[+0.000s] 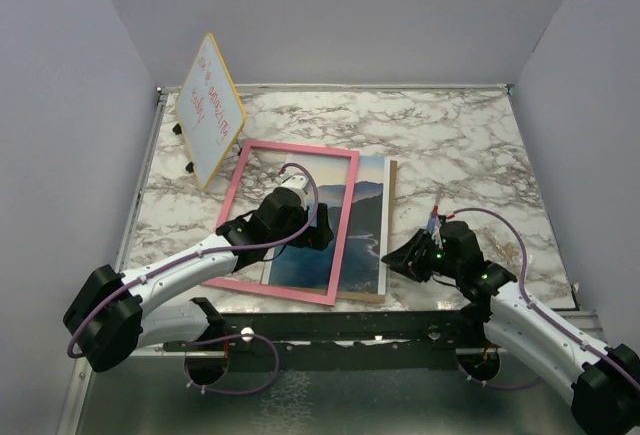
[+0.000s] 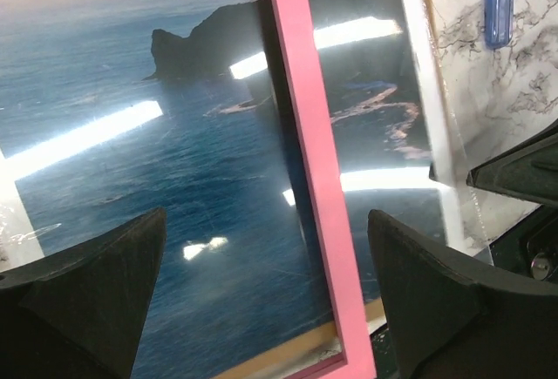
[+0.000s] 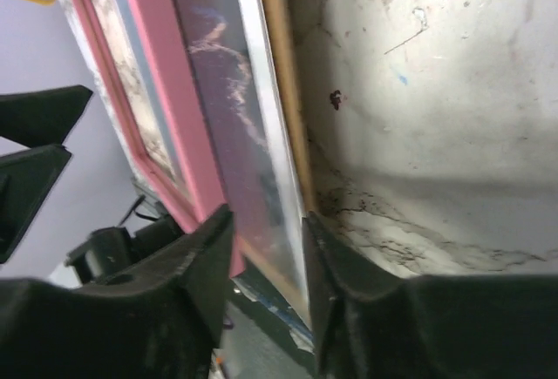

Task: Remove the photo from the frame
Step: Remove the photo frame item from the photo frame.

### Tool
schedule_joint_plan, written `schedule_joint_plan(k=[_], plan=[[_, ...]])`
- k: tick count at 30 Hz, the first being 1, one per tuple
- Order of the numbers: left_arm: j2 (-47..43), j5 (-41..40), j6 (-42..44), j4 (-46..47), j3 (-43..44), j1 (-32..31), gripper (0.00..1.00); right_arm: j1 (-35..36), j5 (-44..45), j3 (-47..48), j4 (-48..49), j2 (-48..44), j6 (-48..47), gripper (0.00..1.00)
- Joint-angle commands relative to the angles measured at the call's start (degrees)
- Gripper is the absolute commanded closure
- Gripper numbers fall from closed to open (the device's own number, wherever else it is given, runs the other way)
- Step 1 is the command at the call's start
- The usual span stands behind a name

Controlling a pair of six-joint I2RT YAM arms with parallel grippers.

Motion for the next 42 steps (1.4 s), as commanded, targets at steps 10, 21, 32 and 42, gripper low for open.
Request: schedule_joint_plan(k=[10,21,32,42], plan=[[0.26,1.01,-0.27,1.05,-0.63,-0.47,0.03,0.01,-3.7,-1.06,4.73,-1.13,1.74,0.65],[1.16,0.48,0.66,1.59,-1.51,-0.41,0.03,0.03,0.27,0.46,3.0,7.2,-3.51,0.54],[4.49,1.85,0.69,4.4,-2.9,-0.52,0.02,-0.01,-2.85,-1.19,6.33,12.81,-3.38,0.57],[8.65,3.07,-0.15,9.47,-5.53,-0.57,0.02,0.05,-6.99,-6.87,8.23,7.24,-0.72,0.57]])
